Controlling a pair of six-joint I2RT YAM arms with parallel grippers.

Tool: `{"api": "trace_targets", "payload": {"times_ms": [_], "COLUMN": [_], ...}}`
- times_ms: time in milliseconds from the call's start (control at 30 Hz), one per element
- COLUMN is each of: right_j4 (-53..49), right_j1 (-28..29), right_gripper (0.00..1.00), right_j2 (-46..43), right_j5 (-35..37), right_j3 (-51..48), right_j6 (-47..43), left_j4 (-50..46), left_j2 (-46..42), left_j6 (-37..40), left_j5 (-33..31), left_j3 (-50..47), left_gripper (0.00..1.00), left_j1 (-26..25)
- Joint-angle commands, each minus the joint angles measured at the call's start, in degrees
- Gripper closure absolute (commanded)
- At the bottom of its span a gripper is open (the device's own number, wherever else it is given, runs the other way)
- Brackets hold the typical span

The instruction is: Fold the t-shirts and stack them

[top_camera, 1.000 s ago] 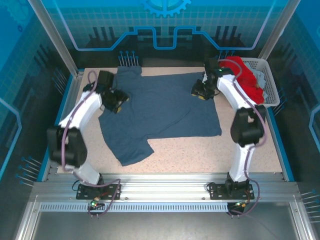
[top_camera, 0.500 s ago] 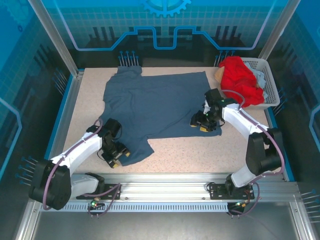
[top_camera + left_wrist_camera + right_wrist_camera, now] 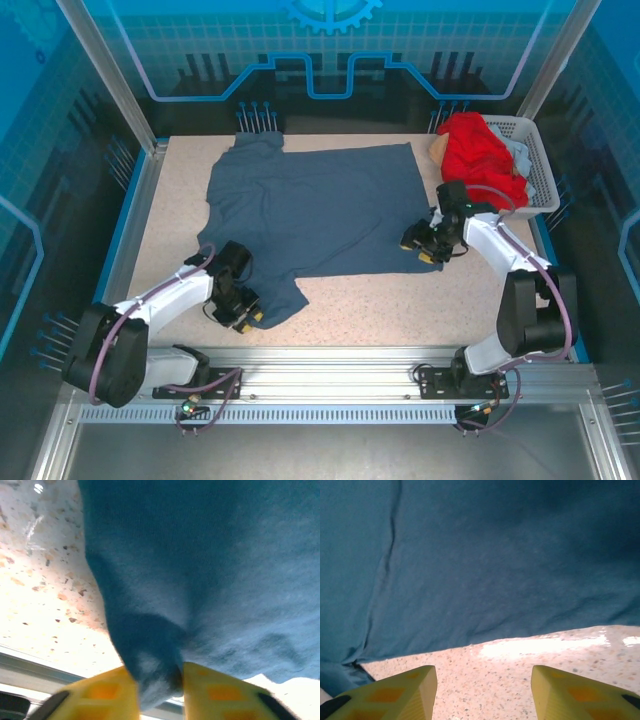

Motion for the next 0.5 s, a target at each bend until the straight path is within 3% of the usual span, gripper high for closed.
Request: {"api": "trace_targets", "payload": {"times_ms": [0, 100, 467], "right_j4": [-2.99, -4.98, -3.53], "right_j1": [-2.6, -5.01, -8.6], "right_gripper": [0.47, 0.47, 0.56], "right_j2": [-0.51, -0.89, 6.21], "right_j5": [4.86, 9.82, 11.08], "right_j3": [-1.42, -2.32, -1.76], "right_j6": [1.63, 4.1, 5.91], "left_j4": [-0.78, -5.39, -15.47], "left_j2": [-0.33, -3.7, -15.61], "left_j6": [-1.98, -3.08, -8.44], "left_j5": [-2.82, -6.24, -11.86], "left_j3": [0.44, 1.25, 0.09], "left_gripper": [1.0, 1.0, 1.0], "left_j1": [-0.53, -0.61, -0.62]}}
